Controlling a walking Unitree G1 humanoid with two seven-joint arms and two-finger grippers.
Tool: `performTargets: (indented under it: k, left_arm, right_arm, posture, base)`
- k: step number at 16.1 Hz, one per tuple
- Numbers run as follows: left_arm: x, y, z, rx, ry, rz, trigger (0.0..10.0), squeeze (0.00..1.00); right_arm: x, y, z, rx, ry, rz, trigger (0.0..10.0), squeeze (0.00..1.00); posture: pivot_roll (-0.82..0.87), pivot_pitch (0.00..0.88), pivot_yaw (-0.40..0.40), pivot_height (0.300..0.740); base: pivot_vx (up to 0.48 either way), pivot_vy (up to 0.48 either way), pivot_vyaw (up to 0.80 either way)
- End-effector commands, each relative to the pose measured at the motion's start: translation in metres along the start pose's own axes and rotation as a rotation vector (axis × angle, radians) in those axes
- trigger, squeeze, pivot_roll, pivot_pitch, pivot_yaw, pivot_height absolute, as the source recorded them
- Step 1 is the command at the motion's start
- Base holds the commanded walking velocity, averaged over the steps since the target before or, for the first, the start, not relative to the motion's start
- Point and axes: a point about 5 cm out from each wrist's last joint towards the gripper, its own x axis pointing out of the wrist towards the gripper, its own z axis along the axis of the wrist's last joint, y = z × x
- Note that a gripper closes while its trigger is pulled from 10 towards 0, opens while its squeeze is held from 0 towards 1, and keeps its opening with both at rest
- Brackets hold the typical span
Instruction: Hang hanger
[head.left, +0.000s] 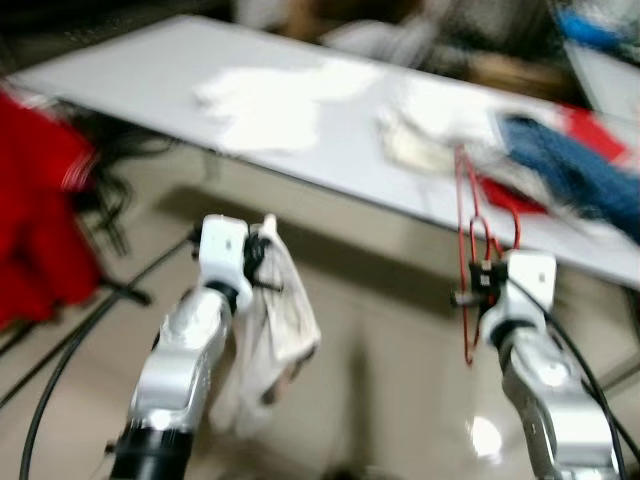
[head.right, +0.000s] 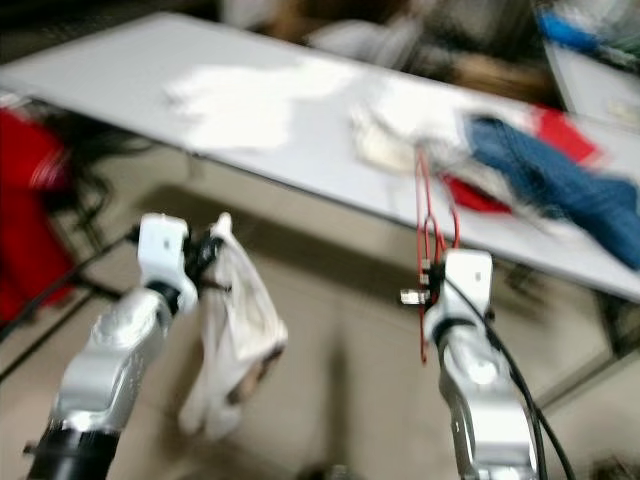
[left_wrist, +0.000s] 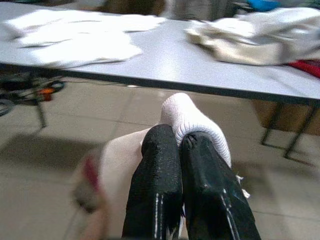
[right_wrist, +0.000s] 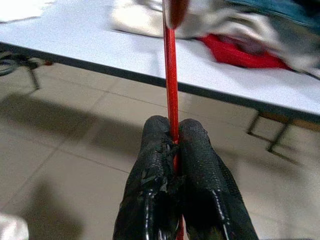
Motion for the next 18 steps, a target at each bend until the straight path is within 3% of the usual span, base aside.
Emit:
performTargets:
  k: [1, 4, 7, 8, 14, 18]
  left_arm:
    - [0.000, -0.008, 0.006, 0.005, -0.026, -0.029, 10.0, 0.00]
    - [0.000, -0.004, 0.004, 0.017, -0.013, -0.016, 10.0, 0.00]
    - [-0.001, -0.003, 0.005, 0.002, -0.032, -0.027, 10.0, 0.00]
    - [-0.001, -0.003, 0.005, -0.006, -0.040, -0.021, 10.0, 0.00]
    - [-0.003, -0.002, 0.009, -0.004, -0.058, -0.031, 10.0, 0.00]
    - [-0.003, 0.000, 0.017, 0.042, -0.080, -0.065, 10.0, 0.00]
  right_arm:
    - [0.001, -0.005, 0.003, 0.004, -0.010, -0.020, 10.0, 0.00]
    - [0.000, -0.007, 0.005, -0.025, -0.023, -0.011, 10.0, 0.00]
    - [0.000, -0.016, 0.009, -0.062, -0.038, -0.001, 10.0, 0.00]
    - [0.001, -0.021, 0.014, -0.084, -0.054, 0.025, 10.0, 0.00]
    - [-0.007, -0.008, 0.030, -0.084, -0.127, 0.259, 10.0, 0.00]
    - [-0.017, -0.015, 0.034, -0.131, -0.144, 0.357, 10.0, 0.00]
  posture:
    - [0.05, 0.026, -0.049, 0.740]
    - [0.05, 0.023, -0.045, 0.740]
    - [0.03, 0.021, -0.043, 0.740]
    - [0.03, 0.018, -0.047, 0.740]
    - [0.02, 0.005, -0.048, 0.740]
    - [0.02, 0.000, -0.043, 0.740]
  base:
    - [0.000, 0.000, -0.78]
    - [0.000, 0.000, -0.72]
    - [0.000, 0.000, 0.00]
    - [0.000, 0.000, 0.00]
    - [0.154, 0.000, 0.00]
    - [0.327, 0.000, -0.79]
